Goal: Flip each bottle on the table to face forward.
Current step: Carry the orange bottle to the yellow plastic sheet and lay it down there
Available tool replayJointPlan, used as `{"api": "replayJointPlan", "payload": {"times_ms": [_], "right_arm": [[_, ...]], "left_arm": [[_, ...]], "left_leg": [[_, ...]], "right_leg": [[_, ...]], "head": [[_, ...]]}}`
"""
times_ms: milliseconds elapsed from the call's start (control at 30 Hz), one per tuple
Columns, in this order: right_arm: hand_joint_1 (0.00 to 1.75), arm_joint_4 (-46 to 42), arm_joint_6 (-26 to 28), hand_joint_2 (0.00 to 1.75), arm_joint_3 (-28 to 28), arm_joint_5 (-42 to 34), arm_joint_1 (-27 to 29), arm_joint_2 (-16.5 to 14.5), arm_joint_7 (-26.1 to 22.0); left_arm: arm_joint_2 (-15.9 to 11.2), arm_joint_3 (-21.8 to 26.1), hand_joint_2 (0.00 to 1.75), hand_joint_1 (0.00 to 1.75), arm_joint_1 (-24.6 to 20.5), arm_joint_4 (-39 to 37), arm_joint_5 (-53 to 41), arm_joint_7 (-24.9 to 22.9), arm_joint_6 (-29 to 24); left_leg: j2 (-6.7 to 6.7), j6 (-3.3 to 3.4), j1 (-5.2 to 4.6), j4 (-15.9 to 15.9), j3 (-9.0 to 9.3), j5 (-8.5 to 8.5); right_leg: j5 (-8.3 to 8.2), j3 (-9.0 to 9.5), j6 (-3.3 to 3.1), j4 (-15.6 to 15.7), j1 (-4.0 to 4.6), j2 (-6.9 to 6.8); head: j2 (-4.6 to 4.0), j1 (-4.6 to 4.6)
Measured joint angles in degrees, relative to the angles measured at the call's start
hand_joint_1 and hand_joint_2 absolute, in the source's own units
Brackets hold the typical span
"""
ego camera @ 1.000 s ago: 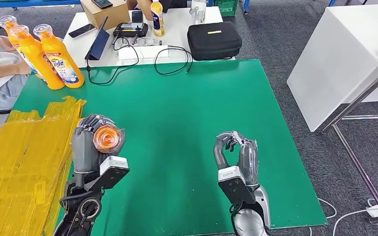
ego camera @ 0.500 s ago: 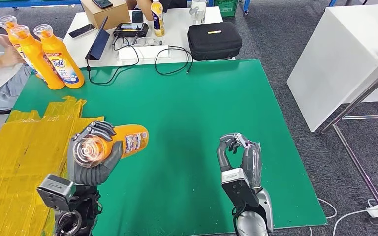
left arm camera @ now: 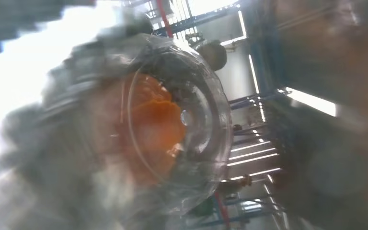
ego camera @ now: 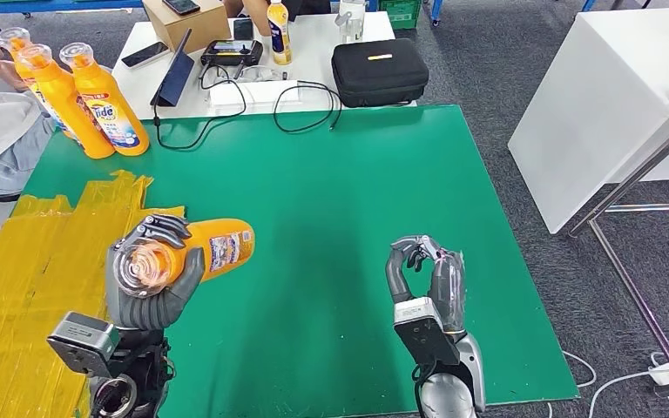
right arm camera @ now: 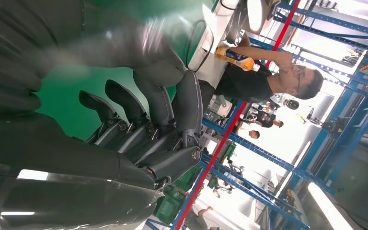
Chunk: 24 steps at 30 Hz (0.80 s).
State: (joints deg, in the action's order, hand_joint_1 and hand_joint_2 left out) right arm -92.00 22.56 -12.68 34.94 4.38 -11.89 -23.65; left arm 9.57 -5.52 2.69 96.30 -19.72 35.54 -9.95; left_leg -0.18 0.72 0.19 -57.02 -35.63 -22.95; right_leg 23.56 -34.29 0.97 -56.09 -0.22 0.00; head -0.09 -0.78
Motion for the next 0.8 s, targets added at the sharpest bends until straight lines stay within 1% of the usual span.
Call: {"api": "replayJointPlan", "payload": {"times_ms": [133,400,633,800], "right_arm": [[1.75,0.0,0.27,1.75,0.01,0.03,0.0,0.0,0.0],[1.75,0.0,0.59,1.75,0.02,0.04,0.0,0.0,0.03],[1.75,0.0,0.59,1.75,0.01,0.04,-0.01,0.0,0.11],[1.75,0.0,0.59,1.75,0.01,0.04,-0.01,0.0,0.15]], "left_arm": [[0.19,0.05,1.75,1.75,-0.06,-0.02,-3.4,-0.02,-2.92],[0.46,0.15,1.75,1.75,-0.15,-0.04,-5.93,-0.12,-5.32],[0.46,0.18,1.75,1.75,-0.87,-1.02,-14.41,-1.34,-12.91],[0.46,0.19,1.75,1.75,-1.08,-1.99,-14.83,-1.6,-13.49]], "left_leg": [[0.0,0.0,0.0,0.0,0.0,0.0],[0.0,0.0,0.0,0.0,0.0,0.0],[0.0,0.0,0.0,0.0,0.01,0.0],[0.0,0.0,0.0,0.0,0.01,0.0]], "right_leg": [[0.0,-0.01,0.0,0.0,0.0,0.0],[0.0,-0.01,0.0,0.0,0.0,0.0],[0.0,0.0,0.0,0.0,0.0,0.0],[0.0,-0.01,0.0,0.0,0.0,0.0]], "head": [[0.01,0.0],[0.01,0.0],[0.0,-0.01],[0.0,0.0]]}}
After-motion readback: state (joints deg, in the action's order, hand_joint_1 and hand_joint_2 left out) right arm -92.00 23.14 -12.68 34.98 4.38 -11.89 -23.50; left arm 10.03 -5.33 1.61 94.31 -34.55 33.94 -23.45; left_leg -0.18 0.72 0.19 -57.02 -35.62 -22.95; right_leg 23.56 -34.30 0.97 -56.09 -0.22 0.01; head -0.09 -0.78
